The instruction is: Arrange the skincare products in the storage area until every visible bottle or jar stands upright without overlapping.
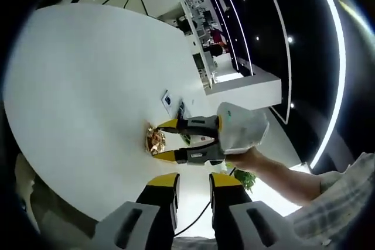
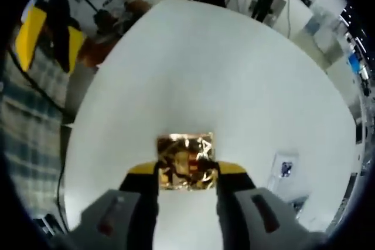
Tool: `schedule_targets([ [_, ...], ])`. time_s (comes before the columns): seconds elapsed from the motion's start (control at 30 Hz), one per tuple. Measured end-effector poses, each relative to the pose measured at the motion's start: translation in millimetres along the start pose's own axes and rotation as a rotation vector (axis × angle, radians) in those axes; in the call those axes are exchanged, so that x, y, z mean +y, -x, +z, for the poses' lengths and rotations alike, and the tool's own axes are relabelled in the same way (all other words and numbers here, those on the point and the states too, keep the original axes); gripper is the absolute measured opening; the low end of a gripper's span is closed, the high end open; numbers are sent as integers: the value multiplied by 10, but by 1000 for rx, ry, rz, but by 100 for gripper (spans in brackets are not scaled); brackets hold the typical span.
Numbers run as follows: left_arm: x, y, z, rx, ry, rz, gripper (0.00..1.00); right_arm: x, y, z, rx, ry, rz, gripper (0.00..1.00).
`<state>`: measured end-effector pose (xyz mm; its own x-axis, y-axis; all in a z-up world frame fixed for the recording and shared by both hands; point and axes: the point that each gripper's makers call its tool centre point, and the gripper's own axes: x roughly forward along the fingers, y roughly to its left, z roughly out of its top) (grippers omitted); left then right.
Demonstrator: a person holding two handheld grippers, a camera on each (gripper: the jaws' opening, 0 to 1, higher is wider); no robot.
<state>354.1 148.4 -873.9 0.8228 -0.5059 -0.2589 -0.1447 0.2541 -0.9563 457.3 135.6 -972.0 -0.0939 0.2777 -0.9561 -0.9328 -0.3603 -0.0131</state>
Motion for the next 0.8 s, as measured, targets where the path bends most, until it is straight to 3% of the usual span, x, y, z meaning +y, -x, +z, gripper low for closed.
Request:
schedule_targets([
  [0.17, 7, -7, 26, -10, 5, -7, 21, -194, 164, 99, -48, -60, -34, 37],
  [0.47, 9, 3, 91, -33, 24, -22, 21, -651, 420, 214, -71, -67, -89, 37],
  [0.8, 48, 56, 133, -45, 38, -19, 21, -1280, 542, 25, -36, -102, -148, 37],
])
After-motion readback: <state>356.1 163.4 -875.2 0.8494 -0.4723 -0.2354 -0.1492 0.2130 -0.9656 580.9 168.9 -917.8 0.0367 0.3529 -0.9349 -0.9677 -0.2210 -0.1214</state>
